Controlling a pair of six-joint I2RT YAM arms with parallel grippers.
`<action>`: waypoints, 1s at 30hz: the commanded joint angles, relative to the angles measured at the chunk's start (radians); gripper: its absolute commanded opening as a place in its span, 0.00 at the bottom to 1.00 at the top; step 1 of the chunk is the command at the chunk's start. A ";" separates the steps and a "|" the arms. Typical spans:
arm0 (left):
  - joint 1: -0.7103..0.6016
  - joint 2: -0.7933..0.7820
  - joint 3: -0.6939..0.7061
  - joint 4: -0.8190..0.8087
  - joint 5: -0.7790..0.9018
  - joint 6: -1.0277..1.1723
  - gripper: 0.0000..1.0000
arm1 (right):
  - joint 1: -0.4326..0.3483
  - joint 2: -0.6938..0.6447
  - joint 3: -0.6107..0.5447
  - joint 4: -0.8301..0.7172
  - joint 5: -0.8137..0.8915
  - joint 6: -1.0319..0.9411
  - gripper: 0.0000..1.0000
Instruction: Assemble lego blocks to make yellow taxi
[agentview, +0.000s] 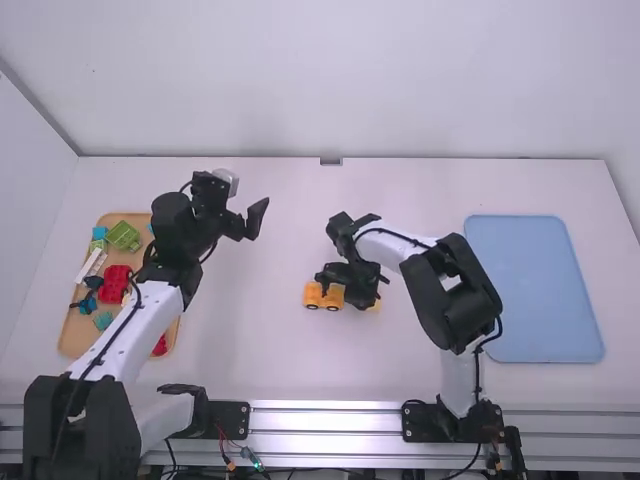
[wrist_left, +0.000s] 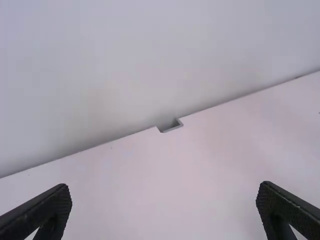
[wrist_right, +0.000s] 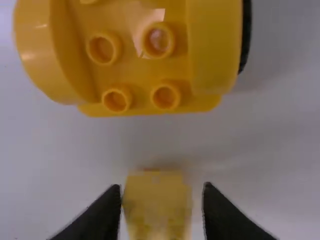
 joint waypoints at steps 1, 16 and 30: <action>-0.001 -0.021 -0.009 0.000 0.000 0.014 0.99 | -0.003 0.013 0.022 -0.003 -0.001 -0.003 0.69; -0.001 -0.021 -0.042 -0.034 0.020 0.026 0.99 | -0.068 -0.174 0.137 -0.074 -0.129 0.041 0.99; 0.000 0.138 -0.070 -0.123 0.727 0.704 0.99 | -0.330 -0.684 -0.494 0.456 -0.626 -0.213 0.99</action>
